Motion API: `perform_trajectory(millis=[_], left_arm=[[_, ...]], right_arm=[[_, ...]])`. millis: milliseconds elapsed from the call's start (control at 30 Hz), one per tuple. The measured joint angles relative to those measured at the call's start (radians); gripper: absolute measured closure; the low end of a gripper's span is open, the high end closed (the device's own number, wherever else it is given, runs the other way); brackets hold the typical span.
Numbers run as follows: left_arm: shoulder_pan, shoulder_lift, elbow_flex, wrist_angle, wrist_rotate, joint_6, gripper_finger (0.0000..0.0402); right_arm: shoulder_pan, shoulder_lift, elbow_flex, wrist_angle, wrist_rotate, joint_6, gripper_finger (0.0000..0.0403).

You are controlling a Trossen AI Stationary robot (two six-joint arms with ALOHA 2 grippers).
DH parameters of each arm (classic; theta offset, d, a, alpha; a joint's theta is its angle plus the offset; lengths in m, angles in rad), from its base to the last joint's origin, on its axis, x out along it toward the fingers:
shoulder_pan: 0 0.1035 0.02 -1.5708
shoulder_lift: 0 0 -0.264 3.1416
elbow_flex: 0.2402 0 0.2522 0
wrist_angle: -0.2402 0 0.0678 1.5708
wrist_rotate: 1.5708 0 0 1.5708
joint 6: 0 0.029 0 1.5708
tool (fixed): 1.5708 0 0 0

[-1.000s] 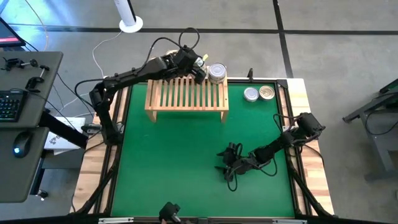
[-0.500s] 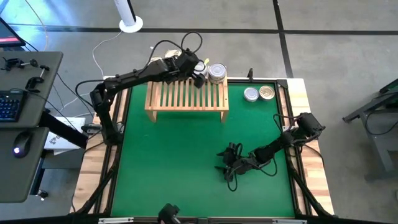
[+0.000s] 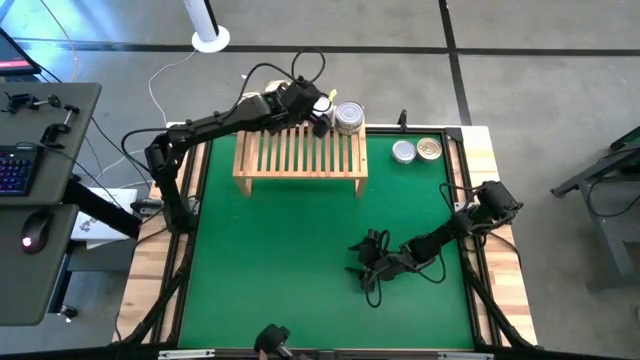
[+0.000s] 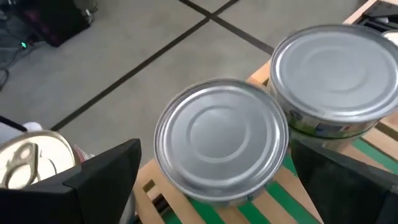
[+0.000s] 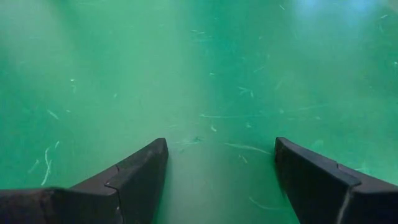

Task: Stack canned seafood by type on shelf
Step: Stack the green white tuna can on top of the left green white tuna can on the shelf

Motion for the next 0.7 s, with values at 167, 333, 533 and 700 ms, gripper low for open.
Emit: perform_trajectory(millis=[167, 333, 533, 700], left_arm=[[0.006, 0.0, 0.0, 0.018, -0.02, 0.033, 0.0002], [-0.001, -0.006, 0.0, 0.018, -0.028, 0.051, 0.0002], [-0.015, -0.035, 0.002, -0.001, -0.027, 0.05, 0.0002], [-0.014, -0.043, 0.002, -0.019, 0.029, 0.05, 0.0002]], right_arm=[[0.0, 0.0, 0.0, 0.0, 0.0, 0.0, 0.0112], [0.0, 0.0, 0.0, 0.0, 0.0, 0.0, 0.0112], [0.0, 0.0, 0.0, 0.0, 0.0, 0.002, 0.0112], [0.0, 0.0, 0.0, -0.001, 0.0, 0.008, 0.0112]])
